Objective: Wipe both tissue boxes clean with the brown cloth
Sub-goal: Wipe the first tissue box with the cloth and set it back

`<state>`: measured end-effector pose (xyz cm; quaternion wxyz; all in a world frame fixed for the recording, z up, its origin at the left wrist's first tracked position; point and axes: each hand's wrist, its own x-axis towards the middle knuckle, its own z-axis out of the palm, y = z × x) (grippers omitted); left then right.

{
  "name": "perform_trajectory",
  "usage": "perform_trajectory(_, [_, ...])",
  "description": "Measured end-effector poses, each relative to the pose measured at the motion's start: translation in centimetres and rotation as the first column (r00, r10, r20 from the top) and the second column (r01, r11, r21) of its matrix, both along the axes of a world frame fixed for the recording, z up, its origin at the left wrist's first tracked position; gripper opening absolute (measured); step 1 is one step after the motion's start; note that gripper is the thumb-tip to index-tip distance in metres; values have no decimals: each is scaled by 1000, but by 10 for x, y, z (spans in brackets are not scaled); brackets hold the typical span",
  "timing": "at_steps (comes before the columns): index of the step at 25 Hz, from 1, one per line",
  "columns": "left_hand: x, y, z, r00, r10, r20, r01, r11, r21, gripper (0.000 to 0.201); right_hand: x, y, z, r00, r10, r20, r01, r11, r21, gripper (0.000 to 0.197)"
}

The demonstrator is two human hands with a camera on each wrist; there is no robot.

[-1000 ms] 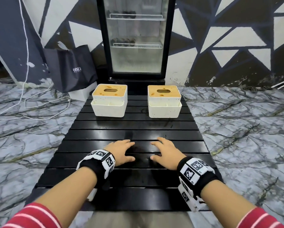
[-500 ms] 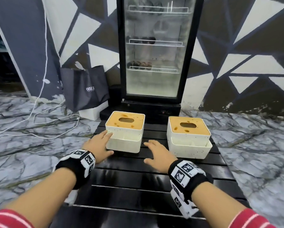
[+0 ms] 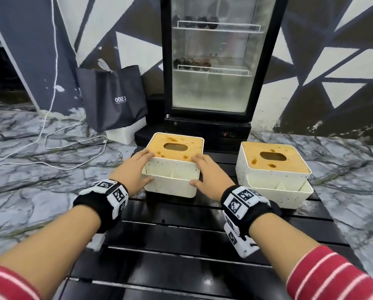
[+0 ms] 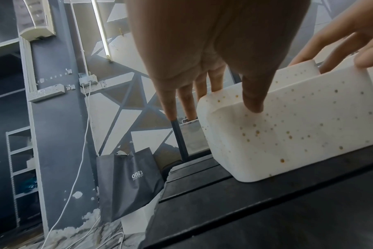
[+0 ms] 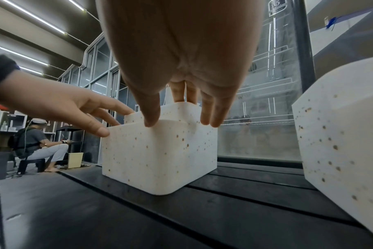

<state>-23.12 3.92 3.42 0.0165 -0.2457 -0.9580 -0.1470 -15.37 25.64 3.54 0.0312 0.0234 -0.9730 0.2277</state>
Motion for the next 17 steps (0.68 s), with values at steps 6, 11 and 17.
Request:
perform_trajectory(6, [26, 0, -1, 1000, 10, 29, -11, 1000, 25, 72, 24, -2, 3, 1000, 17, 11, -17, 999, 50, 65])
perform_trajectory(11, [77, -8, 0, 999, 4, 44, -7, 999, 52, 69, 76, -8, 4, 999, 14, 31, -15, 999, 29, 66])
perform_trajectory(17, [154, -21, -9, 998, -56, -1, 56, 996, 70, 67, 157, -12, -3, 1000, 22, 21, -22, 1000, -2, 64])
